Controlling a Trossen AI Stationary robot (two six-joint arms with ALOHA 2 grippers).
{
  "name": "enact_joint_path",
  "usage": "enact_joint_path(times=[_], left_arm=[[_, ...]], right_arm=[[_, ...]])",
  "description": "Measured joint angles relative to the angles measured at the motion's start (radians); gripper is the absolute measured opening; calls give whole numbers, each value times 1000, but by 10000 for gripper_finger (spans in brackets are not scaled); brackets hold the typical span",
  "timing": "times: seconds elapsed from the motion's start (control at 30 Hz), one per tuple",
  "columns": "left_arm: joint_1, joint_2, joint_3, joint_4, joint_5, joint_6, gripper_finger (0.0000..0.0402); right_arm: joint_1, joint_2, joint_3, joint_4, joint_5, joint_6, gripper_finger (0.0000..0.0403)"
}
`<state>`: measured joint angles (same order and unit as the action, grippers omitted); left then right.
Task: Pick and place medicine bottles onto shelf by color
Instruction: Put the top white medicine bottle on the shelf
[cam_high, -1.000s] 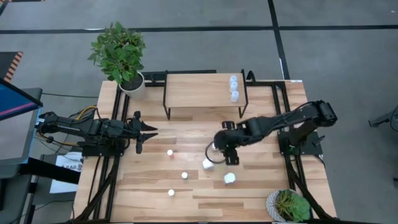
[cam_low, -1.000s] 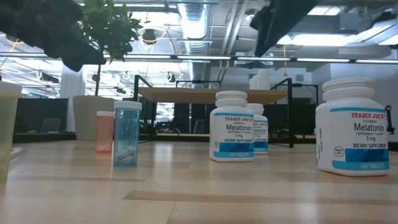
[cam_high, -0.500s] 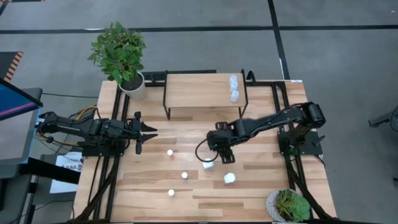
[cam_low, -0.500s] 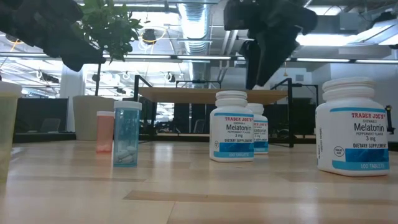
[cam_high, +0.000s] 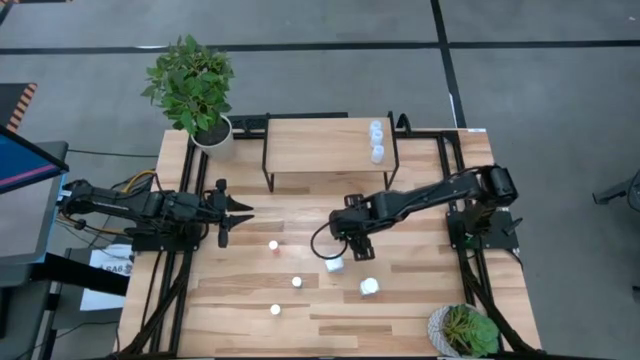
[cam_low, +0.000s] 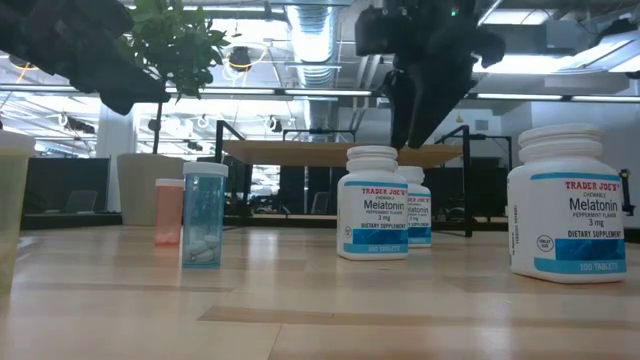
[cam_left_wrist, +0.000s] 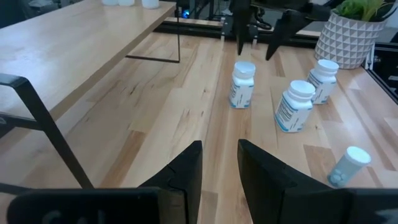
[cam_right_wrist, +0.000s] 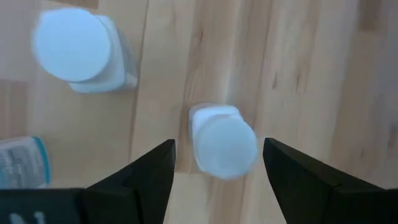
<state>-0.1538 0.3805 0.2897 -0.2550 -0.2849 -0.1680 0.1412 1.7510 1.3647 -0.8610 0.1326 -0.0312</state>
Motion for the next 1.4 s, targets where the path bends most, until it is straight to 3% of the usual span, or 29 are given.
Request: enact_joint_path(times=[0.37, 0.67, 0.9, 1.17, 1.4], left_arm=[[0, 0, 0, 0, 5, -7, 89], [0, 0, 0, 0, 5, -8, 89], [0, 0, 0, -1, 6, -9, 89], [0, 0, 0, -4, 6, -4, 89], [0, 0, 0, -12, 5, -4, 89]], right_arm=[[-28, 91, -3, 4, 3, -21, 266], [-19, 74, -2, 5, -3, -17, 266], [-18, 74, 0, -13, -3, 90, 266], [38, -4, 42, -220, 11, 280, 266], [144, -166, -25, -212, 172, 410, 266]])
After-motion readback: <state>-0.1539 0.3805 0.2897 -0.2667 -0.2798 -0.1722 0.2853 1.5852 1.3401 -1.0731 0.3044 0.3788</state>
